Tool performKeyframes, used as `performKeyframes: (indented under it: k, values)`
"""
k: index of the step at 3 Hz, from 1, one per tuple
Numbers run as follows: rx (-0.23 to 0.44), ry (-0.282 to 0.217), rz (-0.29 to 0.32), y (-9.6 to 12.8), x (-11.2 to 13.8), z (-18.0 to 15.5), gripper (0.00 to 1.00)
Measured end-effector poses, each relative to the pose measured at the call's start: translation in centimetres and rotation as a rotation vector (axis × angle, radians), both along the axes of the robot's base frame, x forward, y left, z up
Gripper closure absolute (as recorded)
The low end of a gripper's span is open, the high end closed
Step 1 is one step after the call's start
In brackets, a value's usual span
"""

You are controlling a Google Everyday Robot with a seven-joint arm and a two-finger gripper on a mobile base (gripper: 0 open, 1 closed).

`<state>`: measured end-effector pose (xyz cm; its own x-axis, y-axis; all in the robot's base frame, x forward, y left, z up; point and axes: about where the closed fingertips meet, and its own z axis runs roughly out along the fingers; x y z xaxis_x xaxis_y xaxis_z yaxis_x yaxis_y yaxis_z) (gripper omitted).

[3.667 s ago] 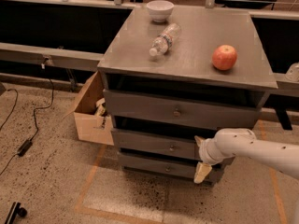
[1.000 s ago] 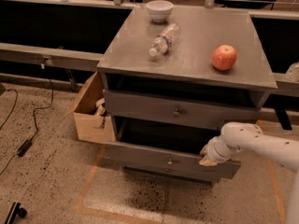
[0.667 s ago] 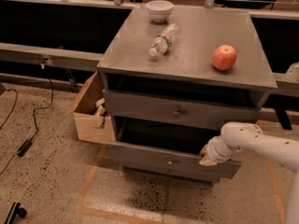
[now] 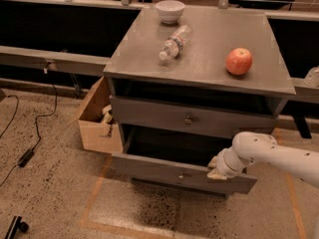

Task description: Open middle drawer

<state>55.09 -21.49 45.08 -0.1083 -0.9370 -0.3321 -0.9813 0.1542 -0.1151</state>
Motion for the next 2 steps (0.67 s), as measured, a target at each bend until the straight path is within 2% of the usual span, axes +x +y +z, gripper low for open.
performKeyframes:
  k: [1,2]
  values:
    - [0.012,0.011,0.006,1.05,-0.93,0.51,1.00]
    - [0.013,0.012,0.006,1.24,-1.03,0.73,0.98]
